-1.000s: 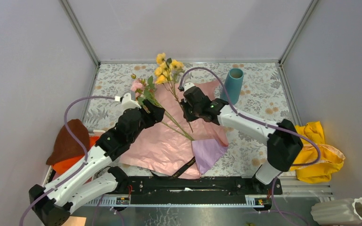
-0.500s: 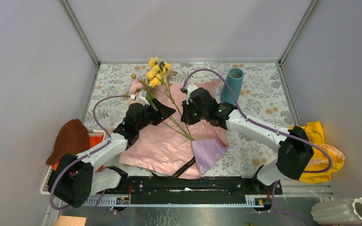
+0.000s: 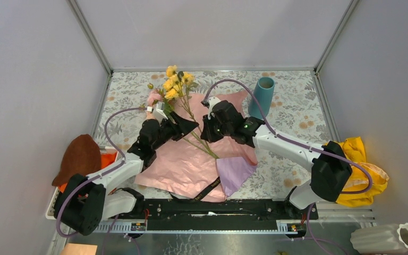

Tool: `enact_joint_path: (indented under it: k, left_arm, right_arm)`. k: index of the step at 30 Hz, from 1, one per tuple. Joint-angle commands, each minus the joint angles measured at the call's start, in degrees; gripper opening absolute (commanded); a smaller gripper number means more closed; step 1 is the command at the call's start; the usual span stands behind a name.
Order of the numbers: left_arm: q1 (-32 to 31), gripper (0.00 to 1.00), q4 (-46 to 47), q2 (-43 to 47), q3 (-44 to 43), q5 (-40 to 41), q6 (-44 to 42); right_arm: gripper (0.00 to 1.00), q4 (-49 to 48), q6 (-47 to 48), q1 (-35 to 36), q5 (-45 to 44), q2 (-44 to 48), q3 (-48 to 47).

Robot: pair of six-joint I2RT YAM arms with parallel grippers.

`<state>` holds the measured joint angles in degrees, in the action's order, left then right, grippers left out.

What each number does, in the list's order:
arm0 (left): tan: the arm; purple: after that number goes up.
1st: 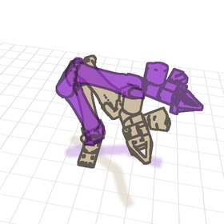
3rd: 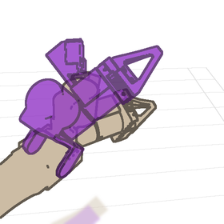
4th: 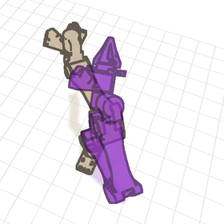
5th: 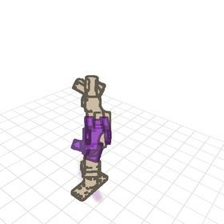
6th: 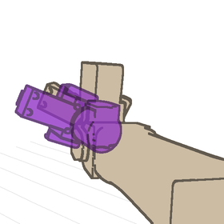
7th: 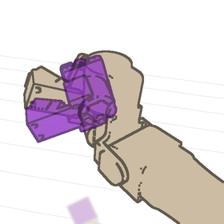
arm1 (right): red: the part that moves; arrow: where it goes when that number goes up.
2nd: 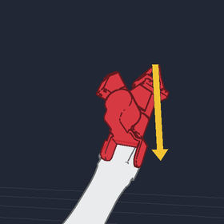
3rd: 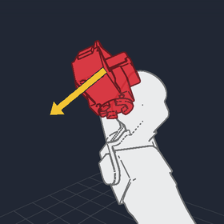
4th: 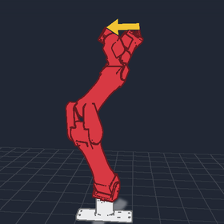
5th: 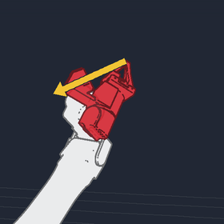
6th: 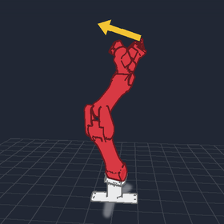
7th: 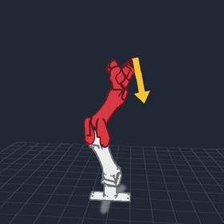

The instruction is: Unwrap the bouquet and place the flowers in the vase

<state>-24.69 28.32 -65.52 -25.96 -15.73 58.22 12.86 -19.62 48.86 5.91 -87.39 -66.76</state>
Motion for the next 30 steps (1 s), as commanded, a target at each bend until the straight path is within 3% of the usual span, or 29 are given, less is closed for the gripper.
enact_joint_path:
  k: [1,13,15,25,27,30]
  left_arm:
    - [0.3,0.61,5.6,-3.5,-1.0,-2.1,-0.3]
    - [0.3,0.0,3.9,-5.5,-1.5,-2.7,-2.8]
    - [0.3,0.0,3.3,-5.3,-1.5,-2.9,-3.8]
    - [0.3,0.0,0.0,-2.1,0.1,-4.0,-9.8]
    - [0.3,0.0,-0.1,-1.4,0.3,-5.2,-10.9]
    - [0.1,0.0,0.2,-0.3,0.6,-7.7,-12.0]
  right_arm:
    - [0.0,-3.5,-1.1,2.5,2.3,-1.4,-1.2]
    - [0.0,-5.1,-2.8,3.8,2.0,-1.3,1.0]
    - [0.03,-4.5,-2.6,3.8,1.7,-1.3,0.9]
    - [0.65,3.5,1.2,4.0,-10.3,7.5,-3.9]
    - [0.72,3.3,1.3,3.9,-12.3,9.1,-4.8]
    - [0.73,4.2,2.0,3.9,-14.7,8.0,-7.8]
